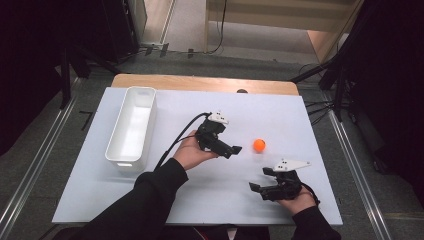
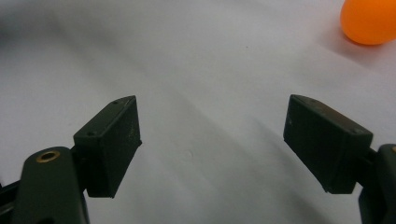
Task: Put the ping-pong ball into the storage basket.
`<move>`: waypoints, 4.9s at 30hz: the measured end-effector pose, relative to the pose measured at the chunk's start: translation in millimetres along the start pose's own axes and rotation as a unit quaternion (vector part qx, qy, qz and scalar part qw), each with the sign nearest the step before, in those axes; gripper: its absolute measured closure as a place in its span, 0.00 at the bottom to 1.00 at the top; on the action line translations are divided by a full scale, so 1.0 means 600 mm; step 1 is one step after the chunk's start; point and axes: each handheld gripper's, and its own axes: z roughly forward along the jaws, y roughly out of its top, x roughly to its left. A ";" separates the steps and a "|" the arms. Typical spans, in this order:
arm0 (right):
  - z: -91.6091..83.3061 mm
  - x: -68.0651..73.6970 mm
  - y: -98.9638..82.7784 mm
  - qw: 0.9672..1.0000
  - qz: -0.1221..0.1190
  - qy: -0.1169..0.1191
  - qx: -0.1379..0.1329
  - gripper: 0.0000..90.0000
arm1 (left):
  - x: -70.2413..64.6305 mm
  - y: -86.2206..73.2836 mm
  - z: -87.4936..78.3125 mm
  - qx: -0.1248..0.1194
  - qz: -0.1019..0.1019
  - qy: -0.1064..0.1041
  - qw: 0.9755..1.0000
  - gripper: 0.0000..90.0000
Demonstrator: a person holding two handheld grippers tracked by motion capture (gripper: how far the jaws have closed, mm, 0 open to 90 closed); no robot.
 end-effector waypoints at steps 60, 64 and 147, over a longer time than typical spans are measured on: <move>0.000 0.000 0.001 1.000 -0.013 0.003 0.003 0.20 | -0.014 0.068 0.132 0.005 0.019 -0.009 1.000 0.03; 0.000 0.000 0.000 1.000 -0.013 0.004 0.002 0.20 | -0.016 0.073 0.140 0.008 0.026 -0.003 1.000 0.03; 0.003 0.002 -0.001 1.000 -0.021 0.004 0.014 0.20 | -0.013 0.016 0.220 0.039 0.069 0.037 0.996 0.29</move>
